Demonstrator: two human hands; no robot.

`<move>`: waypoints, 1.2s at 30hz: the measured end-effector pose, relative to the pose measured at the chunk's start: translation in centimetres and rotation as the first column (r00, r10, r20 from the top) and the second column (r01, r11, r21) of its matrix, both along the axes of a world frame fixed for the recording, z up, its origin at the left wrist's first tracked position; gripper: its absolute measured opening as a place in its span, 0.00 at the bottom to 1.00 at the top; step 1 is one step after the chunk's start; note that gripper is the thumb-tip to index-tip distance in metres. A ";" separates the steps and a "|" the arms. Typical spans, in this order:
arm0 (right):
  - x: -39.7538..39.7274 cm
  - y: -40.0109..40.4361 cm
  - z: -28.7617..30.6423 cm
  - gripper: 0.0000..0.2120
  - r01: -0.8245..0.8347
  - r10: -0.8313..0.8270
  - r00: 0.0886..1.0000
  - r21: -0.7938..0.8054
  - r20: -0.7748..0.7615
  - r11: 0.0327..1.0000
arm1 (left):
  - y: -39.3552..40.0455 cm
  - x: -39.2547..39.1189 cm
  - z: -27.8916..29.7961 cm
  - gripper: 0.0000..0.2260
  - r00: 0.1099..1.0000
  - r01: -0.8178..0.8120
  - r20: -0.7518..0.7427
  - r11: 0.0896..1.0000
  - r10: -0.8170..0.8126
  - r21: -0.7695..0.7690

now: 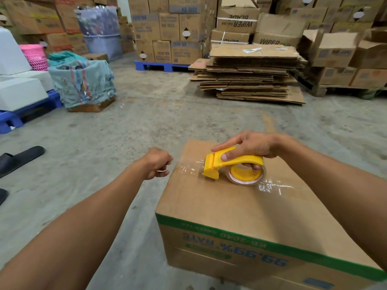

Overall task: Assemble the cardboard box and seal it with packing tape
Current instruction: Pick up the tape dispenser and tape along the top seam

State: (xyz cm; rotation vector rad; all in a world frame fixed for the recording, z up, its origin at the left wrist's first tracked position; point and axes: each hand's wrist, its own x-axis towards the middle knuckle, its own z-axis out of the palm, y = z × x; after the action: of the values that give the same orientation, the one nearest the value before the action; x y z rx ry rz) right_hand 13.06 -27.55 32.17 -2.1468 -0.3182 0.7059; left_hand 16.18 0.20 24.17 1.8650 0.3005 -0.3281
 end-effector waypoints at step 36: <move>0.1 0.7 -0.1 0.17 -0.068 0.067 0.998 -0.047 -0.021 0.997 | -0.4 -1.1 -3.7 0.08 0.957 -0.130 -0.291 0.896 0.001 -0.424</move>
State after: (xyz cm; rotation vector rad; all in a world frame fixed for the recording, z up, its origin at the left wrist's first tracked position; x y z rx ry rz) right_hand 13.19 -26.88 32.08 -2.1816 -0.3689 0.7793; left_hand 15.05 -0.21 20.47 1.3553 0.4449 -0.5710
